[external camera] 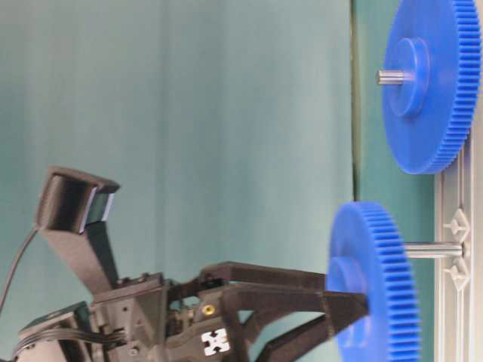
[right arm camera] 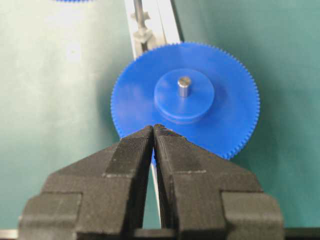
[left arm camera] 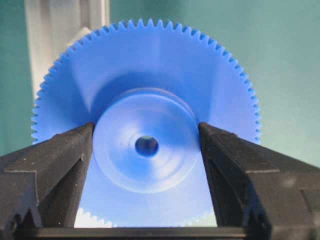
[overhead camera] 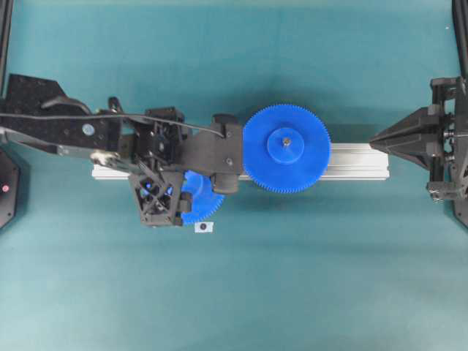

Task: Insert the small gear onto the shaft.
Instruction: 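Lift the gear and carry it up to the empty left shaft, then align the gear hole with the shaft and push it on, meshing teeth, then open the left gripper and withdraw it to the left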

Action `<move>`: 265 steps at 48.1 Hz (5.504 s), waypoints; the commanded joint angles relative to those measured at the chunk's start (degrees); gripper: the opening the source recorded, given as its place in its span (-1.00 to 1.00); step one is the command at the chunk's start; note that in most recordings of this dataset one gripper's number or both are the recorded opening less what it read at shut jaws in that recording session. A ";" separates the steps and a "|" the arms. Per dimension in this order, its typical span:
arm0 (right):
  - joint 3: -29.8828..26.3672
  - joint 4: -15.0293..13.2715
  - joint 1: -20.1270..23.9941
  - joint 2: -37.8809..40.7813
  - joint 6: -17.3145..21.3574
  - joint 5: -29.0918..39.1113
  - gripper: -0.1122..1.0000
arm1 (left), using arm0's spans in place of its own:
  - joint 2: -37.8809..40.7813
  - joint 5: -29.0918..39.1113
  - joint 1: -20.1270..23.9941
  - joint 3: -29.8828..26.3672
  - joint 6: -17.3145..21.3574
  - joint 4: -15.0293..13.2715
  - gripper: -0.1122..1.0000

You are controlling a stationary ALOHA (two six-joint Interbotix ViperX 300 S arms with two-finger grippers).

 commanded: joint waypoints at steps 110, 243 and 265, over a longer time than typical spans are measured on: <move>0.53 0.18 -0.18 -2.37 1.76 -0.97 -0.50 | 4.92 -7.82 6.86 1.49 2.20 0.35 0.49; 1.93 0.18 -0.18 -4.57 1.85 -0.62 -0.50 | -10.90 -4.04 6.06 -0.35 -0.97 0.18 0.71; 2.02 0.18 -0.18 -4.92 1.85 -0.97 -0.50 | -21.27 -17.58 3.34 11.69 -0.62 0.18 0.70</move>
